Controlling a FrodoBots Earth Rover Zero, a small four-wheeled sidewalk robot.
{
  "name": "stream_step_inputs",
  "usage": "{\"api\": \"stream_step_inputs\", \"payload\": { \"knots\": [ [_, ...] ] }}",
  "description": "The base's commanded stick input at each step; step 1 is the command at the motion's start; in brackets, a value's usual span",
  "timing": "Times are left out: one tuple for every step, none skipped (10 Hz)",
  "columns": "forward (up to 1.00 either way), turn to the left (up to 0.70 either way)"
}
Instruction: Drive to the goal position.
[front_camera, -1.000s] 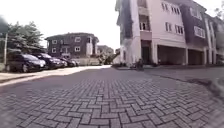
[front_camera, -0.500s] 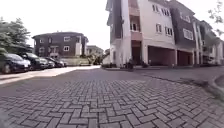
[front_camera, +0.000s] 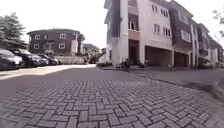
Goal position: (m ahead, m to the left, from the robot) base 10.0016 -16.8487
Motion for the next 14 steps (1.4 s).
{"api": "stream_step_inputs", "payload": {
  "knots": [
    [0.69, -0.05],
    [0.69, -0.16],
    [0.69, -0.31],
    [0.69, -0.12],
    [0.69, -0.04],
    [0.69, -0.17],
    [0.69, -0.29],
    [0.69, -0.35],
    [0.69, -0.35],
    [0.69, -0.35],
    [0.69, -0.17],
    [0.69, -0.03],
    [0.69, -0.22],
    [0.69, -0.31]
  ]
}}
